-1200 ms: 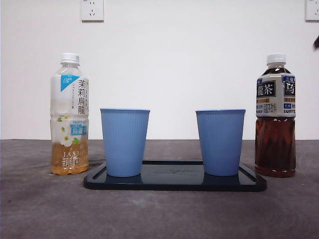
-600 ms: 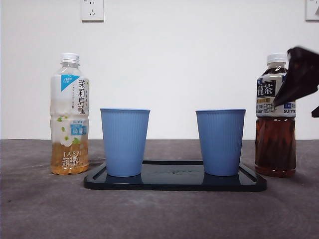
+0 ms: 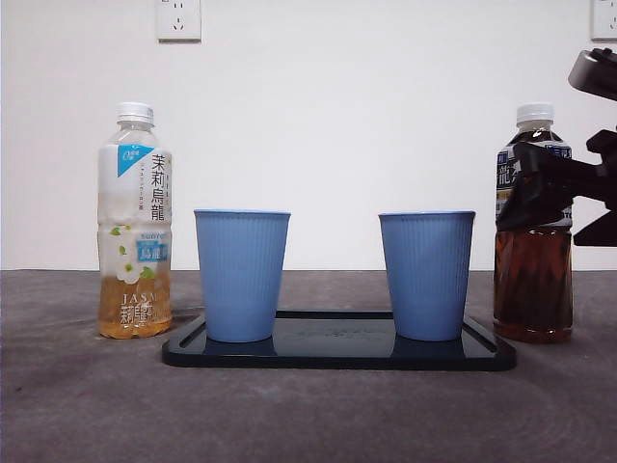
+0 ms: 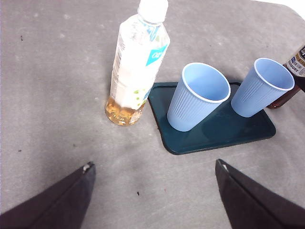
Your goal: Pour the drink into the cup
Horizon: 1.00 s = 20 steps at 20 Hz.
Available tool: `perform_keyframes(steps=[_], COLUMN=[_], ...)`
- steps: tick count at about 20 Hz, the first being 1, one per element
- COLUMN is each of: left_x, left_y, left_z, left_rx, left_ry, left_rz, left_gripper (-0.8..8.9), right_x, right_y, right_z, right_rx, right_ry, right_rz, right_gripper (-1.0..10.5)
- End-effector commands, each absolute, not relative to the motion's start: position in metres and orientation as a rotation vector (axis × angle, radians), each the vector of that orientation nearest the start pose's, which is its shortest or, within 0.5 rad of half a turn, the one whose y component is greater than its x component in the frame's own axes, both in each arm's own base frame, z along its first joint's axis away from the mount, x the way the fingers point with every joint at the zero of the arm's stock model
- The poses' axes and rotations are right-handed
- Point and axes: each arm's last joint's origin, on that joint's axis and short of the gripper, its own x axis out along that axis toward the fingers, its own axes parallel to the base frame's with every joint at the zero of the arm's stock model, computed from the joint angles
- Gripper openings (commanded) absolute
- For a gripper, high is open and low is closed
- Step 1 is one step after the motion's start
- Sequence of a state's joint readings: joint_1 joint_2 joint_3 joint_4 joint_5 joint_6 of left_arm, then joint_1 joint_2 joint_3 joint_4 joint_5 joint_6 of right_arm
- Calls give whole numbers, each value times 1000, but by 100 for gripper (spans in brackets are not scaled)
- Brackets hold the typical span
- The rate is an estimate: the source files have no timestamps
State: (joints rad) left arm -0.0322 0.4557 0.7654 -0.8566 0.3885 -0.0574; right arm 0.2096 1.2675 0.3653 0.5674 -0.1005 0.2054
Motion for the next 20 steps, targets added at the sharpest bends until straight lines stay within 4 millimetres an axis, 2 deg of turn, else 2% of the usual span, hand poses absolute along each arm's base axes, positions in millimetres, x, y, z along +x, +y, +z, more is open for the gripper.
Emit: perform_keyframes(steps=[1, 8, 12, 16, 20], left_x=[77, 77, 77, 77, 77], left_y=[-14, -14, -14, -14, -14], left_z=[309, 309, 309, 309, 309], left_rx=[-136, -136, -136, -135, -135], left_ry=[521, 520, 520, 520, 520], left_rz=[-402, -402, -402, -402, -402], left_gripper=[406, 406, 406, 406, 406], right_x=[231, 241, 243, 244, 243], right_y=[53, 54, 54, 54, 54], right_z=[163, 154, 153, 156, 159], right_rx=[171, 169, 168, 172, 174], right_ry=[352, 301, 290, 249, 241], right_rz=[272, 235, 229, 234, 243], right_gripper=[464, 454, 362, 215, 193])
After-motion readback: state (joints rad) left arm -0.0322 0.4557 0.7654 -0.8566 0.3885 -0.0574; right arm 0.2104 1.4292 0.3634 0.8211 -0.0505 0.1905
